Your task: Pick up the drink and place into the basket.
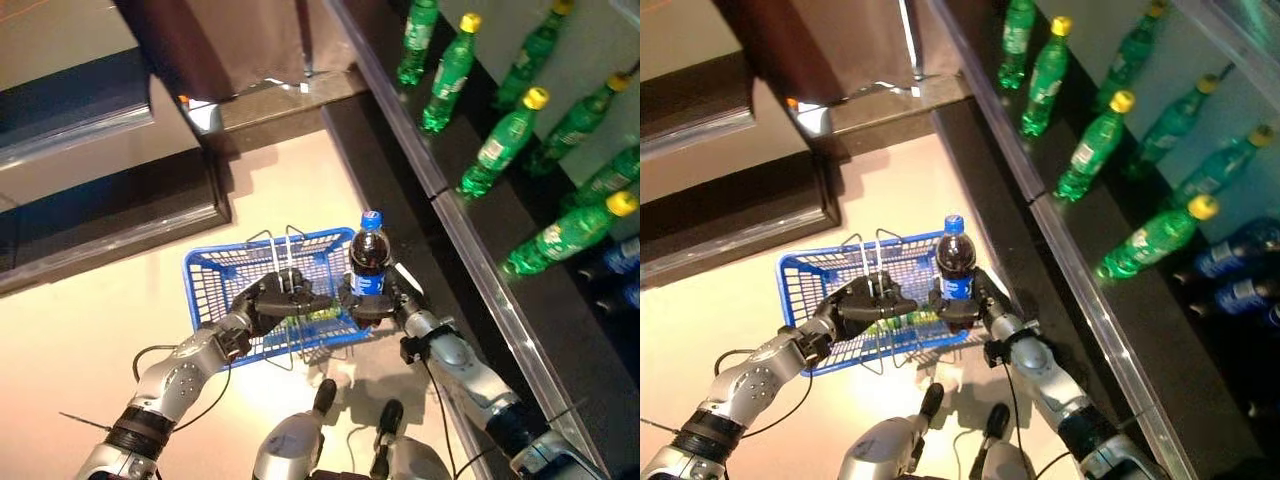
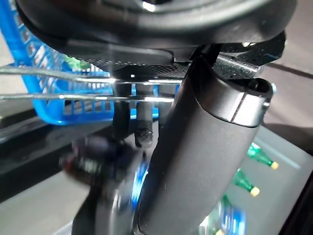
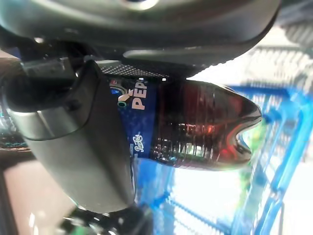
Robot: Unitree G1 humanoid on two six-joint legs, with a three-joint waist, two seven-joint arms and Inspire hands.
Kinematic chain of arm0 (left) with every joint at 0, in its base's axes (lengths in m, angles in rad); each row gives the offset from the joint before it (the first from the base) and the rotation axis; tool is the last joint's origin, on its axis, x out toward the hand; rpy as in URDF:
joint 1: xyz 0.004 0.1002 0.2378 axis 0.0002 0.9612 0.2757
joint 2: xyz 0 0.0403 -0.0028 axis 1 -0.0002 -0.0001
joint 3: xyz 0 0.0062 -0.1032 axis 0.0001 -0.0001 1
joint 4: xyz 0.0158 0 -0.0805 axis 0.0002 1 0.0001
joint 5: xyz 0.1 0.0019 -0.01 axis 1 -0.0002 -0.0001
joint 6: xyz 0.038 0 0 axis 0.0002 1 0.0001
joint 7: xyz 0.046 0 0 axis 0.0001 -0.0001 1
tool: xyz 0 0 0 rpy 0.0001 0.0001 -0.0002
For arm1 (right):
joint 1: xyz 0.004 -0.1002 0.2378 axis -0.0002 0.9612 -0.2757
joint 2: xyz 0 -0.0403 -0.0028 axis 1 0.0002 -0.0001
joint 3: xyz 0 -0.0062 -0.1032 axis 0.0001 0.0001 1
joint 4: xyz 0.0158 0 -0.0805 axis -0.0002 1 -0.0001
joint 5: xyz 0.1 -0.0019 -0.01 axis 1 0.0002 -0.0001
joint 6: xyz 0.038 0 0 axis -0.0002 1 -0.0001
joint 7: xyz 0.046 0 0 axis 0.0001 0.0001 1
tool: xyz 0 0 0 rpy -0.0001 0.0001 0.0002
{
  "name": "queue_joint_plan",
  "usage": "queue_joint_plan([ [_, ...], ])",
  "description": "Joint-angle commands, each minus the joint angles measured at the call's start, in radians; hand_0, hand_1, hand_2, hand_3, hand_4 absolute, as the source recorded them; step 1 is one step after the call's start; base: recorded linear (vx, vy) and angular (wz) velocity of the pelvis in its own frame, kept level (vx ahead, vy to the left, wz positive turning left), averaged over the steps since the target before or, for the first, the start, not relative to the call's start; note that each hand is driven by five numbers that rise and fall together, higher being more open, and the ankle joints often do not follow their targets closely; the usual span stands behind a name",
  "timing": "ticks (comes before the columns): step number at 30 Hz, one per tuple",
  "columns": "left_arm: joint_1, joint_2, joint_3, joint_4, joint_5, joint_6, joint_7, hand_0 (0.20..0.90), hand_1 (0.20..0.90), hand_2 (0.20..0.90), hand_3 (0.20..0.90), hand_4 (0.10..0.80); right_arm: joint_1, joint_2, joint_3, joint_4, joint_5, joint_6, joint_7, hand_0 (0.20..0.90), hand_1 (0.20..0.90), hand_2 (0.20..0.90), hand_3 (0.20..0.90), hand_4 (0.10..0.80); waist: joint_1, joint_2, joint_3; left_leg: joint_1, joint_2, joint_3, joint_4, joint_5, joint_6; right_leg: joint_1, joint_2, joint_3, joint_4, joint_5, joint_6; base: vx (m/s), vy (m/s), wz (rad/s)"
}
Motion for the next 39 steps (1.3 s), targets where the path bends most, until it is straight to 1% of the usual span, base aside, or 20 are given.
queue_joint_plan([
  [1,-0.115,-0.122,-0.073,-0.176,-0.092,-0.103,-0.173,0.3,0.3,0.3,0.2,0.1,-0.062,0.115,0.111,0.038,0.025,-0.081,-0.01,0.3,0.3,0.3,0.2,0.1,0.024,0.011,-0.354,0.015,-0.011,0.106,-0.008,-0.069,-0.022,-0.047,-0.002,-0.01,0.071,-0.045,0.041,0.032,0.044,0.33],
  [3,-0.12,-0.142,-0.1,-0.19,-0.082,-0.081,-0.172,0.3,0.3,0.3,0.2,0.1,-0.077,0.157,0.13,0.082,0.1,-0.012,-0.01,0.3,0.3,0.3,0.2,0.1,0.04,0.011,-0.362,0.017,-0.014,0.094,-0.011,-0.07,-0.018,-0.043,-0.007,-0.021,0.074,-0.045,0.043,0.035,0.045,0.35],
  [4,-0.122,-0.163,-0.115,-0.196,-0.05,-0.069,-0.171,0.3,0.3,0.3,0.2,0.1,-0.08,0.198,0.131,0.147,0.119,0.023,-0.005,0.3,0.3,0.3,0.2,0.1,0.049,0.01,-0.368,0.019,-0.016,0.091,-0.012,-0.071,-0.015,-0.041,-0.01,-0.028,0.079,-0.046,0.046,0.04,0.056,0.22],
  [5,-0.136,-0.162,-0.13,-0.198,-0.053,-0.063,-0.168,0.3,0.3,0.3,0.2,0.1,-0.089,0.225,0.129,0.195,0.111,0.043,-0.004,0.3,0.3,0.3,0.2,0.1,0.057,0.011,-0.371,0.021,-0.017,0.087,-0.013,-0.071,-0.012,-0.039,-0.012,-0.034,0.078,-0.045,0.046,0.032,0.046,0.11],
  [6,-0.139,-0.16,-0.133,-0.198,-0.055,-0.062,-0.168,0.3,0.3,0.3,0.2,0.1,-0.091,0.229,0.128,0.201,0.114,0.053,-0.006,0.3,0.3,0.3,0.2,0.1,0.058,0.01,-0.371,0.021,-0.018,0.086,-0.014,-0.071,-0.012,-0.038,-0.012,-0.035,0.078,-0.045,0.046,0.032,0.041,0.09],
  [8,-0.151,-0.183,-0.152,-0.208,-0.053,-0.039,-0.165,0.3,0.3,0.3,0.2,0.1,-0.123,0.264,0.128,0.307,0.128,0.069,-0.001,0.3,0.3,0.3,0.2,0.1,0.074,0.011,-0.379,0.024,-0.02,0.078,-0.014,-0.071,-0.009,-0.031,-0.015,-0.045,0.078,-0.045,0.047,0.037,0.044,0.28],
  [9,-0.161,-0.184,-0.161,-0.212,-0.071,-0.031,-0.166,0.3,0.3,0.3,0.2,0.1,-0.141,0.279,0.126,0.35,0.128,0.093,-0.003,0.3,0.3,0.3,0.2,0.1,0.081,0.011,-0.383,0.024,-0.021,0.076,-0.014,-0.072,-0.007,-0.031,-0.017,-0.049,0.078,-0.044,0.048,0.037,0.048,0.4],
  [13,-0.191,-0.232,-0.188,-0.234,-0.095,0.002,-0.162,0.3,0.3,0.3,0.2,0.1,-0.198,0.334,0.125,0.535,0.038,0.118,-0.036,0.3,0.3,0.3,0.2,0.1,0.106,0.013,-0.395,0.026,-0.025,0.065,-0.015,-0.072,0.0,-0.026,-0.023,-0.062,0.08,-0.042,0.048,0.04,0.05,0.15],
  [15,-0.193,-0.246,-0.2,-0.242,-0.105,0.006,-0.164,0.3,0.3,0.3,0.2,0.1,-0.213,0.345,0.121,0.584,0.041,0.124,-0.048,0.3,0.3,0.3,0.2,0.1,0.115,0.014,-0.398,0.027,-0.027,0.059,-0.015,-0.072,0.002,-0.023,-0.025,-0.067,0.08,-0.04,0.048,0.043,0.041,0.12],
  [16,-0.189,-0.264,-0.211,-0.257,-0.106,0.011,-0.16,0.3,0.3,0.3,0.2,0.1,-0.223,0.356,0.116,0.62,0.012,0.122,-0.061,0.356,0.356,0.356,0.266,0.166,0.122,0.014,-0.4,0.027,-0.028,0.055,-0.014,-0.074,0.004,-0.02,-0.027,-0.073,0.082,-0.04,0.048,0.041,0.039,0.23],
  [17,-0.188,-0.269,-0.213,-0.259,-0.107,0.012,-0.16,0.3,0.3,0.3,0.2,0.1,-0.226,0.359,0.115,0.625,0.003,0.127,-0.064,0.392,0.392,0.392,0.307,0.207,0.123,0.014,-0.4,0.027,-0.028,0.054,-0.014,-0.074,0.005,-0.02,-0.027,-0.074,0.082,-0.04,0.048,0.031,0.035,0.24],
  [18,-0.187,-0.281,-0.218,-0.268,-0.111,0.016,-0.159,0.3,0.3,0.3,0.2,0.1,-0.237,0.364,0.111,0.653,-0.022,0.131,-0.07,0.408,0.408,0.408,0.326,0.226,0.129,0.014,-0.4,0.027,-0.03,0.051,-0.013,-0.074,0.007,-0.02,-0.029,-0.078,0.082,-0.038,0.049,0.018,0.023,0.12],
  [20,-0.181,-0.298,-0.225,-0.282,-0.119,0.018,-0.151,0.3,0.3,0.3,0.2,0.1,-0.249,0.369,0.111,0.674,-0.051,0.133,-0.085,0.411,0.411,0.411,0.329,0.229,0.137,0.013,-0.402,0.026,-0.032,0.045,-0.013,-0.074,0.01,-0.017,-0.031,-0.084,0.082,-0.037,0.05,0.012,0.013,0.02],
  [21,-0.174,-0.314,-0.228,-0.289,-0.122,0.023,-0.148,0.3,0.3,0.3,0.2,0.1,-0.255,0.374,0.108,0.69,-0.064,0.132,-0.093,0.465,0.465,0.465,0.392,0.292,0.142,0.013,-0.403,0.027,-0.034,0.042,-0.012,-0.076,0.012,-0.016,-0.032,-0.088,0.083,-0.037,0.051,0.026,0.025,0.04],
  [22,-0.171,-0.32,-0.228,-0.29,-0.121,0.024,-0.15,0.3,0.3,0.3,0.2,0.1,-0.26,0.377,0.105,0.701,-0.074,0.133,-0.096,0.599,0.599,0.599,0.549,0.449,0.145,0.012,-0.404,0.026,-0.035,0.039,-0.012,-0.076,0.013,-0.014,-0.033,-0.09,0.084,-0.037,0.051,0.032,0.025,0.12],
  [23,-0.16,-0.334,-0.23,-0.297,-0.121,0.026,-0.151,0.3,0.3,0.3,0.2,0.1,-0.266,0.382,0.1,0.71,-0.093,0.141,-0.11,0.9,0.9,0.9,0.9,0.8,0.151,0.011,-0.406,0.027,-0.036,0.035,-0.012,-0.077,0.015,-0.012,-0.035,-0.095,0.083,-0.035,0.052,0.026,0.017,0.15],
  [28,-0.142,-0.35,-0.227,-0.306,-0.126,0.031,-0.147,0.3,0.3,0.3,0.2,0.1,-0.285,0.379,0.093,0.712,-0.181,0.133,-0.136,0.9,0.9,0.9,0.9,0.8,0.164,0.006,-0.411,0.025,-0.041,0.021,-0.011,-0.077,0.019,-0.012,-0.04,-0.105,0.085,-0.03,0.056,0.018,0.009,0.08],
  [33,-0.127,-0.346,-0.206,-0.307,-0.126,0.019,-0.14,0.3,0.3,0.3,0.2,0.1,-0.291,0.375,0.082,0.697,-0.145,0.138,-0.155,0.9,0.9,0.9,0.9,0.8,0.17,0.002,-0.414,0.027,-0.042,0.018,-0.01,-0.078,0.021,-0.01,-0.042,-0.106,0.081,-0.026,0.056,0.0,0.0,0.0],
  [35,-0.122,-0.334,-0.188,-0.308,-0.139,0.008,-0.125,0.3,0.3,0.3,0.2,0.1,-0.288,0.37,0.075,0.683,-0.139,0.144,-0.16,0.9,0.9,0.9,0.9,0.8,0.17,0.0,-0.418,0.028,-0.041,0.018,-0.012,-0.078,0.02,-0.009,-0.041,-0.105,0.076,-0.023,0.056,0.0,0.0,0.0],
  [39,-0.107,-0.306,-0.12,-0.309,-0.146,-0.022,-0.074,0.3,0.3,0.3,0.2,0.1,-0.295,0.346,0.059,0.653,-0.152,0.146,-0.172,0.9,0.9,0.9,0.9,0.8,0.175,-0.004,-0.422,0.029,-0.037,0.021,-0.013,-0.079,0.018,-0.007,-0.041,-0.102,0.066,-0.019,0.056,0.009,-0.01,0.03],
])
